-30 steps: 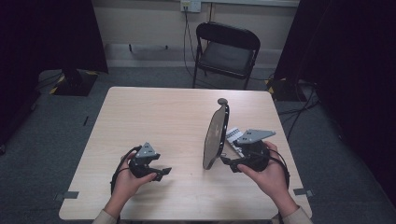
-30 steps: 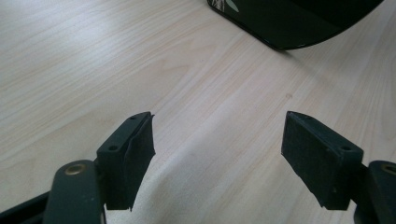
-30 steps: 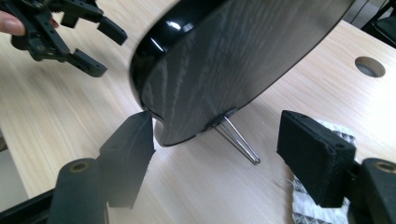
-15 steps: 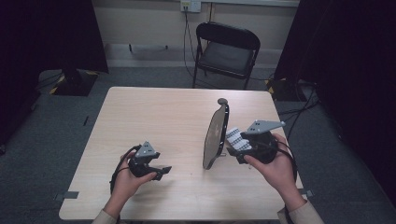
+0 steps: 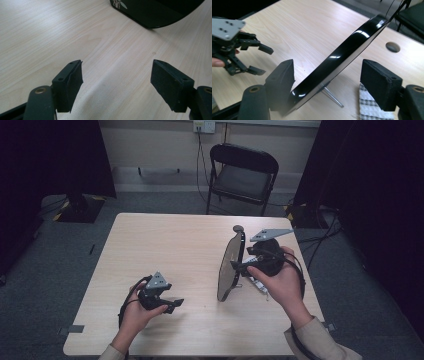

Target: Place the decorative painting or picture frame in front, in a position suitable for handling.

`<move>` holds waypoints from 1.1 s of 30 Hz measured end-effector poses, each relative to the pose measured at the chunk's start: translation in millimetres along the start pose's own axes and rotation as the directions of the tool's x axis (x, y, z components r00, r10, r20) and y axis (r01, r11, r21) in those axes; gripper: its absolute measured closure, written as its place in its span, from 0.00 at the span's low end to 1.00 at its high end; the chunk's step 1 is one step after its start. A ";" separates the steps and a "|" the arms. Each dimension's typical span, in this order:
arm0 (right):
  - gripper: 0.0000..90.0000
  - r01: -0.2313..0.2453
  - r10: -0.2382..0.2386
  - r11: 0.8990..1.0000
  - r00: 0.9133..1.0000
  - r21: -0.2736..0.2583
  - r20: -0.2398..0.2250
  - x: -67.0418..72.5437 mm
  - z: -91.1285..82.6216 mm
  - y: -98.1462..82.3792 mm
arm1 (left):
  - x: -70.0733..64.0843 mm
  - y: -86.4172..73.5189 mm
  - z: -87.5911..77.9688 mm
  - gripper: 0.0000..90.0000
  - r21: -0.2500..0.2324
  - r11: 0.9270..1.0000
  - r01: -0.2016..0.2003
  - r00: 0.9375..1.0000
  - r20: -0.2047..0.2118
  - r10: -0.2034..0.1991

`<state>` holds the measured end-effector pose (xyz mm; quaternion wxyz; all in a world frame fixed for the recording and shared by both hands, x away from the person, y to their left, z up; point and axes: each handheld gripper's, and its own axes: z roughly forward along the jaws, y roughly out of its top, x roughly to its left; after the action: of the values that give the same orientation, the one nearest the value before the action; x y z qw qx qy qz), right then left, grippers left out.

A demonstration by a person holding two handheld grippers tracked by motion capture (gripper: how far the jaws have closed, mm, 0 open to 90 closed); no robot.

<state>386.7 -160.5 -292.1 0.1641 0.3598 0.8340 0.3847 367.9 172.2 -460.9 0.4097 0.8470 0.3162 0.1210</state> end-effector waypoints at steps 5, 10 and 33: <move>0.44 -0.040 0.040 0.999 0.999 0.029 0.008 0.0 18.4 2.5 | 0.7 -0.1 -0.7 0.28 -0.003 1.000 0.008 1.000 0.001 -0.008; 0.69 -0.061 0.059 0.998 0.995 0.026 0.076 -0.9 19.7 7.4 | 2.8 -0.2 -3.2 0.28 -0.010 1.000 0.011 1.000 -0.008 -0.011; 0.88 -0.129 0.129 0.992 0.990 -0.008 0.053 -5.8 45.9 27.8 | 4.7 -0.3 -4.1 0.28 -0.011 1.000 0.014 1.000 -0.003 -0.014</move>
<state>429.1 -128.3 -300.9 0.1618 0.4226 0.8035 0.3867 369.5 177.8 -458.8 0.4148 0.8424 0.3220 0.1210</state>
